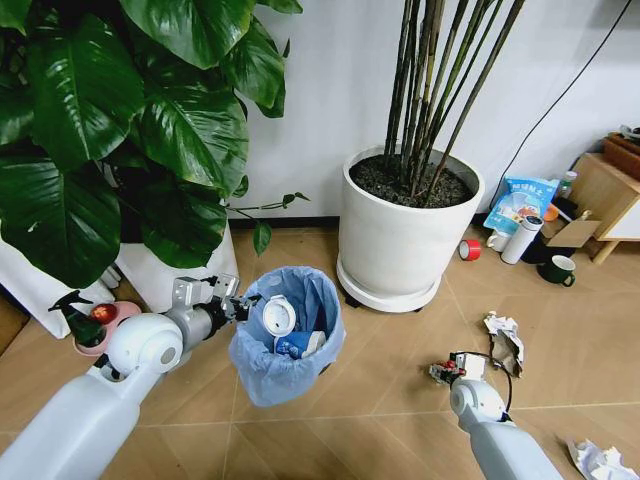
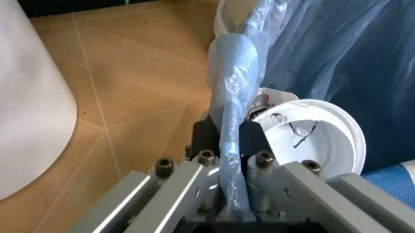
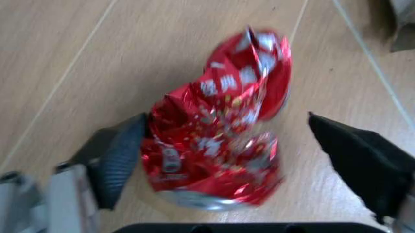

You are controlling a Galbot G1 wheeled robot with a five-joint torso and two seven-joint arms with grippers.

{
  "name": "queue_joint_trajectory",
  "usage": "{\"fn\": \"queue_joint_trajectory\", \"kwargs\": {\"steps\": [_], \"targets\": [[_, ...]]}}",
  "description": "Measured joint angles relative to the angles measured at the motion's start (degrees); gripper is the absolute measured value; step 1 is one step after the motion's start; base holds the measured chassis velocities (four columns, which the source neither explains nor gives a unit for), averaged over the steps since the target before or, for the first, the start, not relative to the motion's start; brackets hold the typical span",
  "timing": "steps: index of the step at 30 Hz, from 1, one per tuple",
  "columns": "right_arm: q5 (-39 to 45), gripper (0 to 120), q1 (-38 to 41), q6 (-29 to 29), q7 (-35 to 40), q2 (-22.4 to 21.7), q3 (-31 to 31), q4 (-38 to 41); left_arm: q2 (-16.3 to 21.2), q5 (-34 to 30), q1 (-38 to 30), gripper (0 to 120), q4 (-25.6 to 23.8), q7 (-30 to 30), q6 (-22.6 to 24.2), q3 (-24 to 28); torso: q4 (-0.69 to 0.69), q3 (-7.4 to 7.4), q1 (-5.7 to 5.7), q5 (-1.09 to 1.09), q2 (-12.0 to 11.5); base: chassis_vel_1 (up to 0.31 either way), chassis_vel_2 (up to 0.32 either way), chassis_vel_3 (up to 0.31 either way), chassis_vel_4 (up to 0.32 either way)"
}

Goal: Pick up the trash bin and place the garbage on the floor into it.

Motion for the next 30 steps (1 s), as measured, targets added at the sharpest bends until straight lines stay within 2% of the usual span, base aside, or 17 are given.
{"fn": "queue_joint_trajectory", "kwargs": {"steps": [1,4,5,8,16,22,30], "targets": [[0.00,86,0.00,0.00,0.00,0.00,0.00,0.00,0.00,0.00,0.00,0,0.00,0.00,0.00,0.00,0.00,0.00,0.00,0.00,0.00,0.000,0.000,0.000,0.000],[-0.94,72,0.23,0.63,-0.33,0.55,-0.13,-0.87,0.11,-0.02,-0.01,0,0.07,0.00,0.00,0.00,0.00,0.00,0.00,0.01,0.00,0.000,0.000,0.000,0.000],[-0.94,72,0.23,0.63,-0.33,0.55,-0.13,-0.87,0.11,-0.02,-0.01,0,0.07,0.00,0.00,0.00,0.00,0.00,0.00,0.01,0.00,0.000,0.000,0.000,0.000],[-1.34,58,0.15,1.04,-0.57,0.58,-0.22,-0.88,0.22,-0.04,-0.08,0,0.18,0.07,0.00,-0.03,0.01,0.00,0.00,-0.01,0.00,0.000,0.000,0.000,0.000],[-1.62,42,-0.02,1.45,-1.05,0.51,-0.21,-0.90,0.20,-0.03,-0.08,0,0.24,0.21,0.00,-0.06,0.01,-0.01,0.00,0.01,0.00,0.000,0.000,0.000,0.000],[-2.60,23,-0.28,2.07,-1.46,0.45,0.14,0.81,0.42,-0.06,0.19,0,0.05,0.30,0.00,-0.42,-0.01,0.00,0.00,0.02,0.00,0.000,0.000,0.000,0.000],[-2.75,19,-1.74,1.50,-2.35,-1.10,0.03,7.36,0.04,-0.02,0.44,0,-0.13,0.41,0.00,-0.52,0.00,0.00,0.00,0.01,0.00,0.000,0.000,0.000,0.000]]}}
